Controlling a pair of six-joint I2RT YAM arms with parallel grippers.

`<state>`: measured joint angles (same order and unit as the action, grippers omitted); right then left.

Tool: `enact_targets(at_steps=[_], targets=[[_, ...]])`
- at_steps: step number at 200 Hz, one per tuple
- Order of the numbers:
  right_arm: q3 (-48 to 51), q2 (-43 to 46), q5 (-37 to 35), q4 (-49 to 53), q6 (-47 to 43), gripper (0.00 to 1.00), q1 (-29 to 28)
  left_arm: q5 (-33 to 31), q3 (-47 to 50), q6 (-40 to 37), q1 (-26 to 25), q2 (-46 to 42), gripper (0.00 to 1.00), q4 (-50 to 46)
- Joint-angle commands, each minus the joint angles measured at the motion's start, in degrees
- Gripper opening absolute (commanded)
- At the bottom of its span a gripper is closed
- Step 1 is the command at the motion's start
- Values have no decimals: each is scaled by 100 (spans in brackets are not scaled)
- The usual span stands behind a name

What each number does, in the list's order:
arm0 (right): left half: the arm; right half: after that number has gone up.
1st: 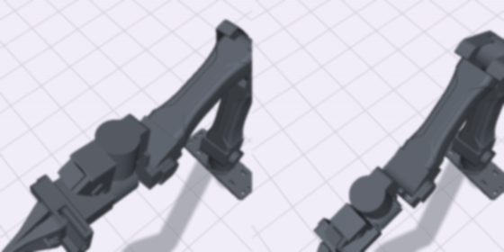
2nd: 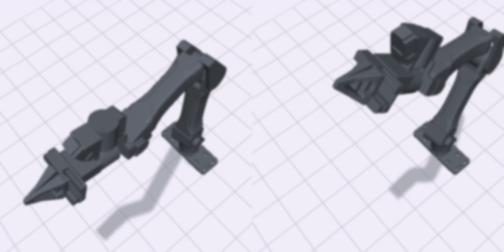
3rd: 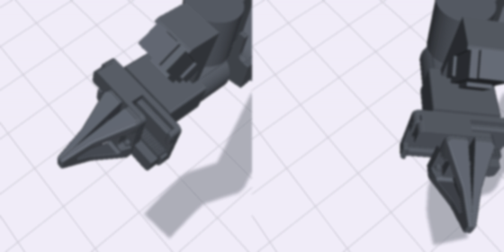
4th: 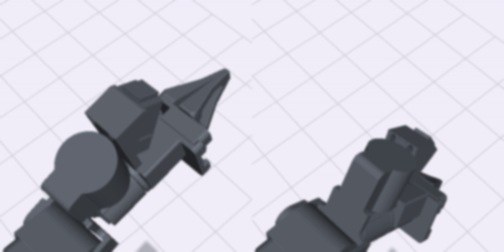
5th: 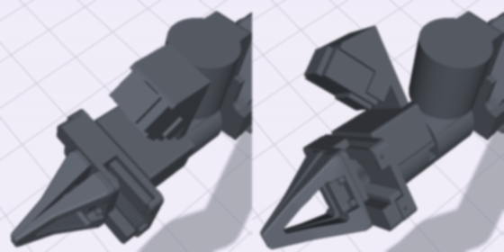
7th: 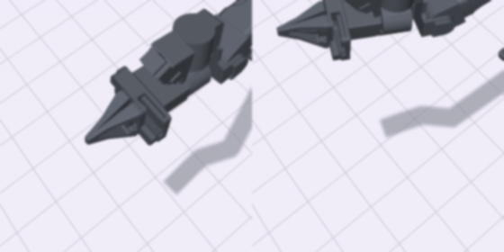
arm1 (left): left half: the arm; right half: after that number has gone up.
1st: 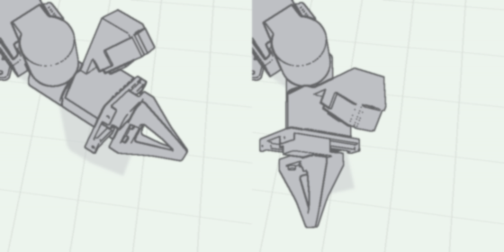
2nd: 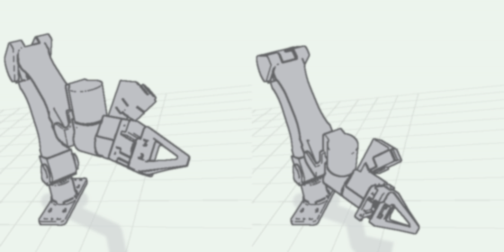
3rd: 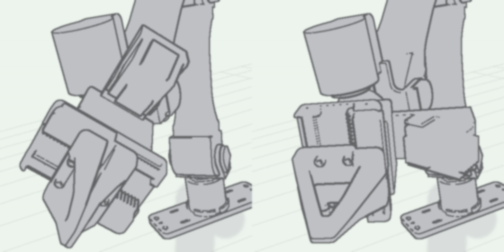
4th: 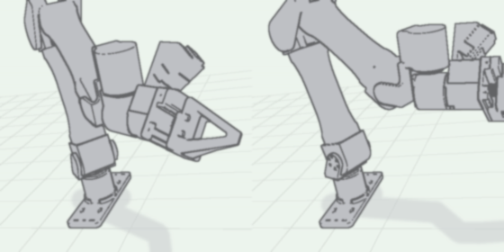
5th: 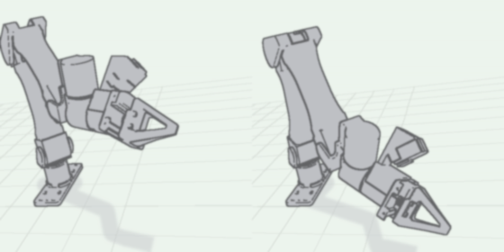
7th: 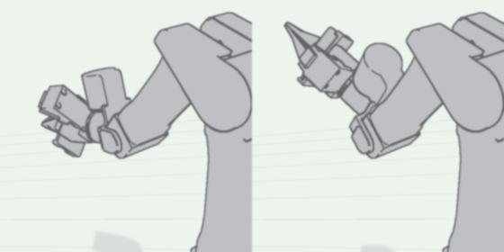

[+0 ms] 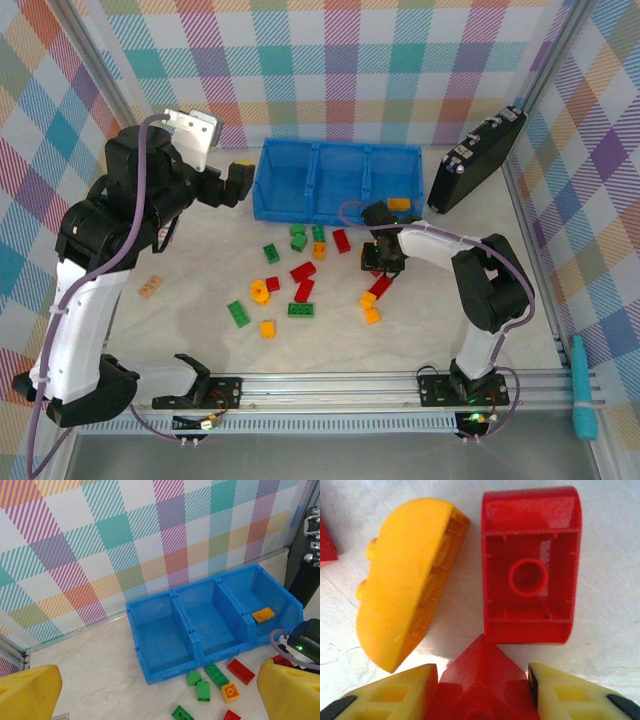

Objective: Sort the legos into containers by color
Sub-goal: Pick up the lego from the center of the table.

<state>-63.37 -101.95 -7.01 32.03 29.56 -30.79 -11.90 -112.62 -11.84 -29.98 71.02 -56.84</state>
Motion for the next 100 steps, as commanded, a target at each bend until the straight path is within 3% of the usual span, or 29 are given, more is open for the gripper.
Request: enact_targets(at_steps=[1,60,100], targets=[[-112,223,-150,430,-121,38,-33,-142,55,-108,-78,-158,100,138],[-1186,1066,-604,1274,-875,40,187,-285,-3,-198,-164,-166,100,137],[-2285,659,-515,1295,-1310,40,782,-295,-8,-281,-244,-150,100,132]])
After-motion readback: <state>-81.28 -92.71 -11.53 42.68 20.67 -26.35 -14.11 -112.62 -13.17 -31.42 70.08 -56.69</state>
